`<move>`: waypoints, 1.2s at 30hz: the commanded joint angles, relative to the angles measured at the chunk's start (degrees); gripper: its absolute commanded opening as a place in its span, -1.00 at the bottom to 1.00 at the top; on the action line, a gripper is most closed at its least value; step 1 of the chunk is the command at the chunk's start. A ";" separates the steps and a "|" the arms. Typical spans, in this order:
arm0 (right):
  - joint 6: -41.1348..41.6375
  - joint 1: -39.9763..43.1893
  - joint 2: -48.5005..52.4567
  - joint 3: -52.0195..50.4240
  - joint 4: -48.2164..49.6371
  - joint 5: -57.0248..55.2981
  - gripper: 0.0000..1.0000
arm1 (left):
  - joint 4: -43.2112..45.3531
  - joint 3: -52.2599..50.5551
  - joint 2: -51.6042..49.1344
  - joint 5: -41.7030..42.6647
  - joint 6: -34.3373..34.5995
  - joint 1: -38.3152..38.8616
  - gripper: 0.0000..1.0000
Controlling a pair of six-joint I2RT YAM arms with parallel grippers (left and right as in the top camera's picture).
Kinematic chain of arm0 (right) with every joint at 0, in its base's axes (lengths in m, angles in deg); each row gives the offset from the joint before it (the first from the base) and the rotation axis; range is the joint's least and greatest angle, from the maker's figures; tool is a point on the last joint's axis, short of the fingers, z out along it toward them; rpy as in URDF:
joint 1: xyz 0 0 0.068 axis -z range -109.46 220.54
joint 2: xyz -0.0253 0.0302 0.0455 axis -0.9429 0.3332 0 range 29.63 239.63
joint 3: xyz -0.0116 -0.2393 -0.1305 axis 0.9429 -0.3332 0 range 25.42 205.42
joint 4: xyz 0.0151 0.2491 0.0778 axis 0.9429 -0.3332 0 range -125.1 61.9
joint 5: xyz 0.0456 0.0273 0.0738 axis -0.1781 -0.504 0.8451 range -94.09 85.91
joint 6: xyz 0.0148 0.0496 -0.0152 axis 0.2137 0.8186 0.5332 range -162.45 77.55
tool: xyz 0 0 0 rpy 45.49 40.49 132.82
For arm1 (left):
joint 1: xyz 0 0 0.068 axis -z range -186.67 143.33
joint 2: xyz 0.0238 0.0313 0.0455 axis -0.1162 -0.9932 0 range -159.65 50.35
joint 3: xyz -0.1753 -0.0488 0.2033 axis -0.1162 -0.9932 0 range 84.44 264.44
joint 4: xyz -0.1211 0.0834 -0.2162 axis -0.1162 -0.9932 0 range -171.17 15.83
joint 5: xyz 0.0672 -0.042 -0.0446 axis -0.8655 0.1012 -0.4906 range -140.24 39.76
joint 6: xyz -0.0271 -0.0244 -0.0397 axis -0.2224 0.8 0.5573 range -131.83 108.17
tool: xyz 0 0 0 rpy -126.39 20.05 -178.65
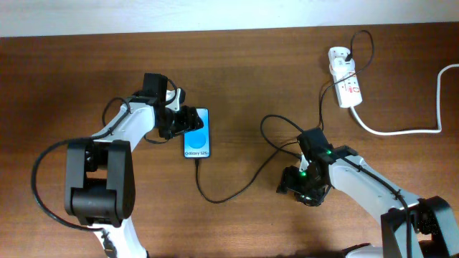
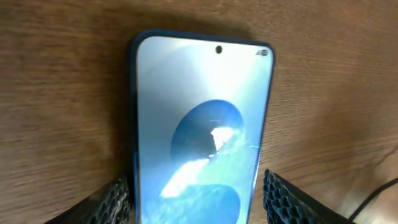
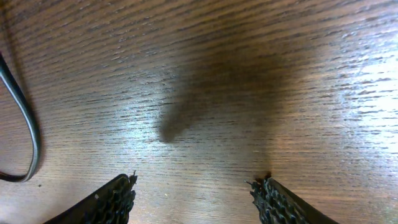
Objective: Plug charger to phone and switch on socket
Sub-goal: 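Lower the phone flat onto the table with the left gripper, then open the left gripper and pull it back from the phone, then move the right gripper to the switch on the white power strip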
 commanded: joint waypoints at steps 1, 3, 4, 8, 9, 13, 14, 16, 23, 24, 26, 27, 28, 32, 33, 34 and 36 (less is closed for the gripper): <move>-1.20 -0.11 4.22 -4.07 2.97 -2.14 0.34 | -1.75 -1.27 -1.40 -5.99 -0.24 -0.20 0.40; -1.20 -0.11 4.22 -4.07 2.97 -2.12 0.34 | -2.01 -1.27 -1.40 -5.97 -0.24 -0.17 0.40; -1.22 -0.11 4.22 -4.07 2.97 -2.14 0.34 | -2.16 -1.27 -1.40 -5.97 -0.24 -0.17 0.41; -1.22 -0.11 4.22 -4.07 2.95 -2.12 0.34 | -2.99 -1.09 -1.38 -5.92 -0.24 -0.20 0.41; -1.22 -0.11 4.22 -4.07 2.95 -2.14 0.34 | -4.15 -0.59 -1.38 -5.92 -0.24 -0.26 0.36; -1.22 -0.11 4.22 -4.07 2.99 -2.14 0.36 | -15.37 4.57 2.25 -10.67 -0.26 -0.92 0.32; -1.22 -0.11 4.22 -4.07 2.99 -2.14 0.38 | -18.95 5.73 5.25 -13.55 -0.26 -0.90 0.32; -1.22 -0.11 4.22 -4.07 3.13 -2.16 0.43 | -23.63 5.88 12.20 -14.08 -0.28 -0.90 0.32; -1.25 -0.11 4.22 -4.07 2.73 -2.12 0.43 | -41.38 5.66 40.83 -22.71 -0.48 1.11 0.13; -1.22 -0.11 4.22 -4.04 2.75 -2.08 0.42 | -42.62 5.44 44.11 -23.02 -0.48 1.77 0.13; -1.22 -0.11 4.22 -4.04 2.08 -0.44 0.12 | -43.54 4.42 52.39 -23.06 -0.48 3.19 0.15; -1.22 -0.11 4.20 -3.98 1.77 0.61 0.04 | -43.52 3.65 55.87 -23.06 -0.48 3.50 0.16; -1.29 -0.09 4.20 -3.82 1.07 3.10 -0.18 | -43.47 2.64 59.14 -23.08 -0.48 3.50 0.18; -1.90 -0.09 4.02 -0.63 -6.99 4.09 -0.92 | -43.54 -4.96 72.41 -24.15 -0.48 3.50 0.89; -2.60 -0.09 3.41 1.38 -10.29 4.15 -0.91 | -43.56 -7.10 74.58 -24.17 -0.48 3.50 0.99; -3.17 -0.09 1.42 4.59 -14.40 3.13 -0.92 | -43.54 -9.79 76.39 -24.15 -0.48 3.50 0.99; -3.17 -0.07 -2.56 8.92 -19.50 0.66 -0.91 | -42.86 -11.50 76.54 -23.91 0.02 3.50 0.99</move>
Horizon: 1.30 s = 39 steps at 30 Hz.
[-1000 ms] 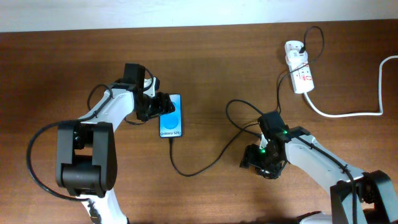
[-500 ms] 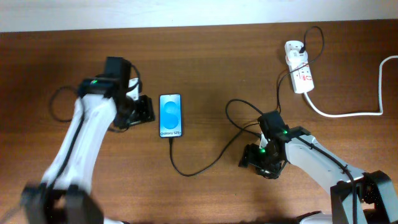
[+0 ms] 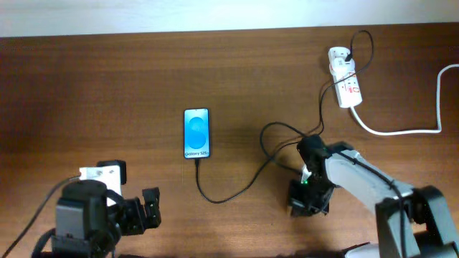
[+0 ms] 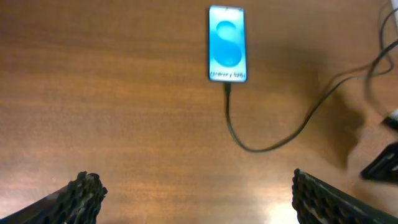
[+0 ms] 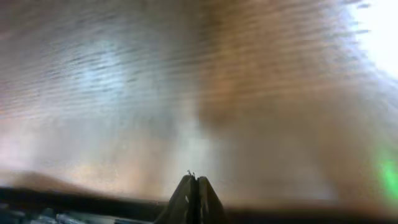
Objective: Plug charger to phone and switch on socket
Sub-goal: 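Move the right gripper to the switch on the white power strip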
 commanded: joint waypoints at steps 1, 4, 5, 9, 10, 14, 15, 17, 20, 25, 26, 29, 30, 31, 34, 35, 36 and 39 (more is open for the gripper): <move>-0.96 -0.17 -7.26 7.76 -5.62 -4.72 -0.92 | 1.05 -2.69 0.44 -0.63 0.37 0.22 0.99; -0.48 -0.13 -15.93 13.73 -9.35 -8.87 -0.91 | 0.96 -2.69 0.39 -0.68 0.35 0.22 0.99; -0.44 -0.13 -19.56 15.45 -9.35 -10.27 -0.91 | 0.96 -2.69 0.39 -0.66 0.35 0.22 0.99; 5.86 5.20 -30.73 19.98 -9.20 -15.34 -0.92 | 0.98 -2.69 0.39 -0.66 0.35 0.22 0.99; 5.88 8.00 -32.15 20.22 -8.59 -15.34 -0.92 | 0.96 -2.69 0.39 -0.66 0.35 0.22 0.99; 3.89 23.67 -32.13 20.44 -7.08 -13.70 -0.91 | 0.98 -2.69 0.39 -0.66 0.35 0.22 0.99; 1.16 26.51 -31.28 20.55 -5.84 -11.80 -0.91 | 0.98 -2.71 0.39 -0.66 0.35 0.22 0.99; -1.95 32.46 -27.85 21.27 -3.15 -6.45 -0.92 | 0.98 -2.69 0.39 -0.66 0.35 0.22 0.99; -2.14 38.10 -18.69 24.20 1.79 -3.37 -0.91 | 0.96 -2.69 0.39 -0.66 0.35 0.22 0.99; -2.14 39.17 3.45 36.57 7.87 0.98 -0.92 | 0.98 -2.69 0.39 -0.66 0.35 0.22 0.99; -2.14 39.17 6.93 39.06 8.79 1.03 -0.92 | 0.98 -2.69 0.39 -0.66 0.35 0.22 0.99; -2.14 39.17 16.72 46.16 13.77 1.03 -0.92 | 0.98 -2.69 0.39 -0.66 0.35 0.22 0.99; -2.12 39.17 18.71 47.06 16.31 1.07 -0.91 | 0.98 -2.71 0.39 -0.66 0.35 0.22 0.99; -2.12 39.17 20.98 47.65 20.11 1.03 -0.92 | 0.98 -2.69 0.39 -0.66 0.35 0.22 0.99; -2.10 39.12 25.27 47.65 29.27 1.03 -0.91 | 0.98 -2.69 0.39 -0.66 0.35 0.22 0.98; -2.10 39.10 26.40 47.65 31.39 1.01 -0.92 | 0.98 -2.69 0.39 -0.66 0.35 0.22 0.99; -2.10 39.10 27.87 47.65 33.83 1.01 -0.91 | 0.98 -2.69 0.39 -0.66 0.35 0.22 0.99; -2.10 39.10 31.39 47.65 36.76 0.55 -0.92 | 0.96 -2.69 0.39 -0.66 0.35 0.22 0.99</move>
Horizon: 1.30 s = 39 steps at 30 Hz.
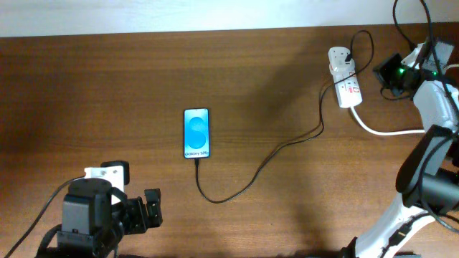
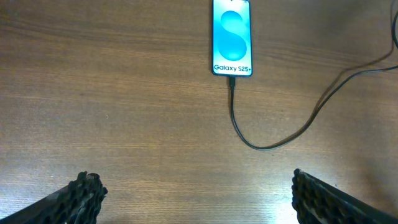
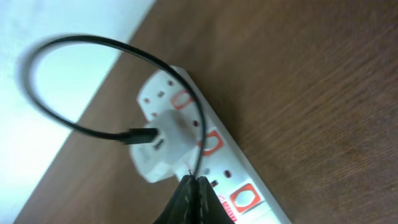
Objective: Plug charger to phone and switch on socket
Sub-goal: 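Move the right gripper to the switch on the white power strip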
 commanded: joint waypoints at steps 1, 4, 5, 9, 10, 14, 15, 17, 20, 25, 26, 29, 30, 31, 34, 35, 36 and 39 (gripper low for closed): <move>-0.57 0.17 5.16 0.74 2.45 -0.11 -0.91 | 0.07 -0.09 0.22 -0.46 0.33 0.22 0.99; -0.61 0.15 8.48 0.74 3.65 -0.13 -0.92 | 0.09 -0.09 0.22 -0.46 0.33 0.22 0.99; -0.83 0.15 9.42 0.74 4.09 -0.09 -0.92 | 0.09 -0.11 0.22 -0.46 0.33 0.22 0.99; -5.88 0.15 11.85 0.74 6.23 0.98 -0.91 | 0.09 -0.09 0.22 -0.46 0.33 0.22 0.99; -6.97 0.15 11.91 0.74 6.27 1.01 -0.91 | 0.09 -0.09 0.22 -0.46 0.33 0.22 0.99; -9.79 0.13 11.91 0.74 8.94 6.54 -0.91 | 0.09 -0.09 0.22 -0.46 0.33 0.22 0.99; -9.81 0.07 11.91 0.74 9.66 6.80 -0.91 | 0.09 -0.09 0.22 -0.46 0.33 0.22 0.99; -9.84 -0.13 11.93 0.72 10.08 6.73 -0.92 | 0.09 -0.09 0.22 -0.46 0.33 0.22 0.99; -10.93 -1.05 11.96 0.72 11.37 6.73 -0.91 | 0.09 -0.09 0.22 -0.46 0.33 0.22 0.99; -11.56 -4.76 11.96 0.72 11.96 -0.35 -0.91 | 0.09 -0.09 0.22 -0.46 0.33 0.22 0.99; -11.56 -5.14 11.96 0.72 11.96 -1.88 -0.91 | 0.09 -0.09 0.22 -0.46 0.33 0.22 0.99; -11.58 -5.20 11.96 0.72 12.02 -3.69 -0.92 | 0.09 -0.09 0.22 -0.46 0.33 0.22 0.99; -11.72 -5.20 11.96 0.72 12.22 -3.82 -0.92 | 0.09 -0.09 0.22 -0.46 0.33 0.22 0.99; -12.41 -5.20 11.96 0.72 12.68 -3.80 -0.92 | 0.09 -0.09 0.22 -0.46 0.33 0.22 0.99; -13.07 -5.27 11.96 0.72 13.64 -3.61 -0.91 | 0.09 -0.09 0.22 -0.46 0.33 0.22 0.99; -13.99 -5.33 11.96 0.72 13.73 -3.61 -0.91 | 0.09 -0.09 0.22 -0.46 0.33 0.22 0.99; -14.78 -5.49 11.96 0.72 13.70 -3.54 -0.92 | 0.07 -0.09 0.22 -0.46 0.33 0.22 0.99; -16.83 -6.16 12.00 0.61 13.62 -2.91 -0.92 | 0.09 -0.09 0.22 -0.46 0.33 0.22 0.99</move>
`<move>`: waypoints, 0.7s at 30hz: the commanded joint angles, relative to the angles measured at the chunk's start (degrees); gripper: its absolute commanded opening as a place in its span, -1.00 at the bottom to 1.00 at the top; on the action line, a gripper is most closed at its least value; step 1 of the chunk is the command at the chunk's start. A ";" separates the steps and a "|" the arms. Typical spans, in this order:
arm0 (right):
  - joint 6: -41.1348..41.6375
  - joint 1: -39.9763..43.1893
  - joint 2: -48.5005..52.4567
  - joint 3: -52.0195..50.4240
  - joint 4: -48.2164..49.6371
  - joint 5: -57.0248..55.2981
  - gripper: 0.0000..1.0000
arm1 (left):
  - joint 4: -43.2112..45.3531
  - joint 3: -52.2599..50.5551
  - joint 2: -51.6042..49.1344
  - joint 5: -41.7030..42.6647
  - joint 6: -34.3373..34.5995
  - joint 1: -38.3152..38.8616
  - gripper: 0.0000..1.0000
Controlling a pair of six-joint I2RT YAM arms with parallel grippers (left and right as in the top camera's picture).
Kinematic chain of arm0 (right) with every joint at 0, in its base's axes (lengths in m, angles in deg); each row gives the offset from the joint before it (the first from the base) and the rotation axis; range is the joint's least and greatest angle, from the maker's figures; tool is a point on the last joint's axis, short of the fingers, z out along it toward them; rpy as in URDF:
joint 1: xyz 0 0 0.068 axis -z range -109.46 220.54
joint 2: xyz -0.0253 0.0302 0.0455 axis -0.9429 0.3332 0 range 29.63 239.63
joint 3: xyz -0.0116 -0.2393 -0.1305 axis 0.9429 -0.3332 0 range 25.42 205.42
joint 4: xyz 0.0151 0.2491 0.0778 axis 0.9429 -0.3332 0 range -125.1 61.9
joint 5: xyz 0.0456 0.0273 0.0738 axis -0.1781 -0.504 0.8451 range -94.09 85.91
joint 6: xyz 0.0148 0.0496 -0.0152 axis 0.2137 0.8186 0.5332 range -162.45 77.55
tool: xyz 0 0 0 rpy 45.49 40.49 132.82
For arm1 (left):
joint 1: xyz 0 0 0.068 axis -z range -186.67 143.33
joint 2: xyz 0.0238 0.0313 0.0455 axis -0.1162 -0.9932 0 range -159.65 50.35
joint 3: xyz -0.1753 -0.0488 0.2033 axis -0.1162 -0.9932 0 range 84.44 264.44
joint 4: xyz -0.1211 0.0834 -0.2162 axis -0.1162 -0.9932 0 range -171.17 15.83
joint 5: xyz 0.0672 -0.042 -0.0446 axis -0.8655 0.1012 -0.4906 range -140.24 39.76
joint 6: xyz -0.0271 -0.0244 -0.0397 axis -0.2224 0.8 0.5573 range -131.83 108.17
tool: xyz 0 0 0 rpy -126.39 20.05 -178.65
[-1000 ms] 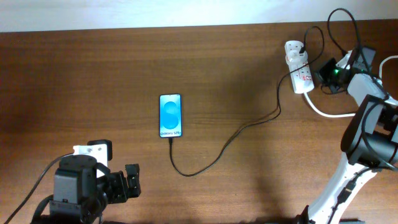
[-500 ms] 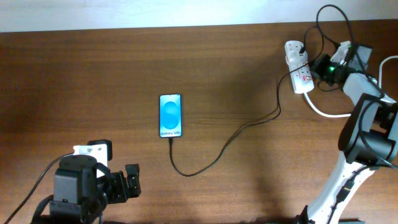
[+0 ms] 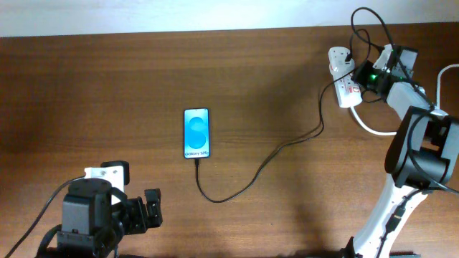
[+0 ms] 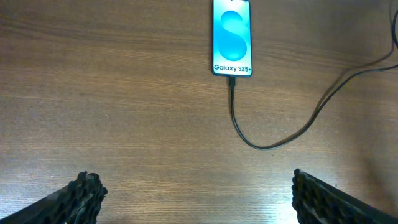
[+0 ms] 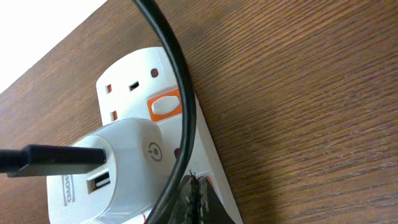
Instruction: Plug charger to phone and switch on socket
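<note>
The phone [image 3: 197, 133] [image 4: 232, 37] lies face up with its blue screen lit, and the black charger cable [image 3: 215, 201] [image 4: 233, 106] is plugged into its bottom end. The cable runs right to the white charger adapter [image 5: 124, 162], which sits in the white power strip [image 3: 344, 79] [image 5: 124, 93] at the back right. My right gripper [image 3: 366, 77] [image 5: 194, 186] is shut, its tips resting on the strip beside the adapter, below an orange switch [image 5: 165, 104]. My left gripper [image 3: 147, 211] [image 4: 193, 186] is open at the front left, holding nothing.
The power strip's own white cord [image 3: 401, 131] runs right to the table edge. A loop of black cable [image 5: 174, 74] crosses in front of the right wrist camera. The table's far edge meets a white wall just behind the strip.
My right gripper, still shut, has moved from just right of the power strip down onto it, with its tips now beside the adapter. The left arm, phone and cable are unchanged.
My left gripper was around the plugged-in phone and my right gripper was open over the table by the cable. Then the left arm stood open at the front left and the right was shut. Later the right was near the strip, and now touches it.
</note>
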 commanded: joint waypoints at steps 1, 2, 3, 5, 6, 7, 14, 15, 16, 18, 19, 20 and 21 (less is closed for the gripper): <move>-3.26 -1.79 1.14 0.59 0.37 0.37 -0.91 | 0.09 -0.09 0.22 -0.46 0.33 0.22 0.99; -3.26 -2.03 1.53 0.59 0.33 0.44 -0.91 | 0.09 -0.09 0.22 -0.46 0.33 0.22 0.99; -3.23 -2.25 1.92 0.59 0.17 0.42 -0.92 | 0.07 -0.09 0.22 -0.46 0.33 0.22 0.99; -3.26 -2.34 3.19 0.59 -0.72 0.59 -0.92 | 0.09 -0.09 0.22 -0.46 0.33 0.22 0.99; -3.28 -2.32 3.74 0.59 -1.14 0.85 -0.91 | 0.07 -0.09 0.22 -0.46 0.33 0.22 0.99; -3.54 -2.34 4.11 0.59 -1.53 1.27 -0.92 | 0.09 -0.11 0.22 -0.46 0.33 0.22 0.99; -8.66 -2.93 4.68 0.59 -6.54 1.60 -0.92 | 0.09 -0.09 0.22 -0.46 0.33 0.22 0.99; -8.68 -3.17 4.68 0.59 -6.69 1.64 -0.91 | 0.09 -0.09 0.22 -0.46 0.33 0.22 0.99; -9.07 -3.37 4.68 0.59 -6.69 1.70 -0.91 | 0.09 -0.11 0.22 -0.46 0.33 0.22 0.99; -9.29 -4.13 4.68 0.59 -6.97 1.68 -0.91 | 0.09 -0.09 0.22 -0.46 0.33 0.22 0.99; -9.29 -4.52 4.68 0.59 -7.10 1.70 -0.91 | 0.09 -0.09 0.22 -0.46 0.33 0.22 0.99; -9.33 -4.85 4.68 0.59 -7.13 1.90 -0.92 | 0.09 -0.09 0.22 -0.46 0.33 0.22 0.99; -10.78 -5.49 4.68 0.59 -7.13 3.78 -0.92 | 0.09 -0.09 0.22 -0.46 0.33 0.22 0.99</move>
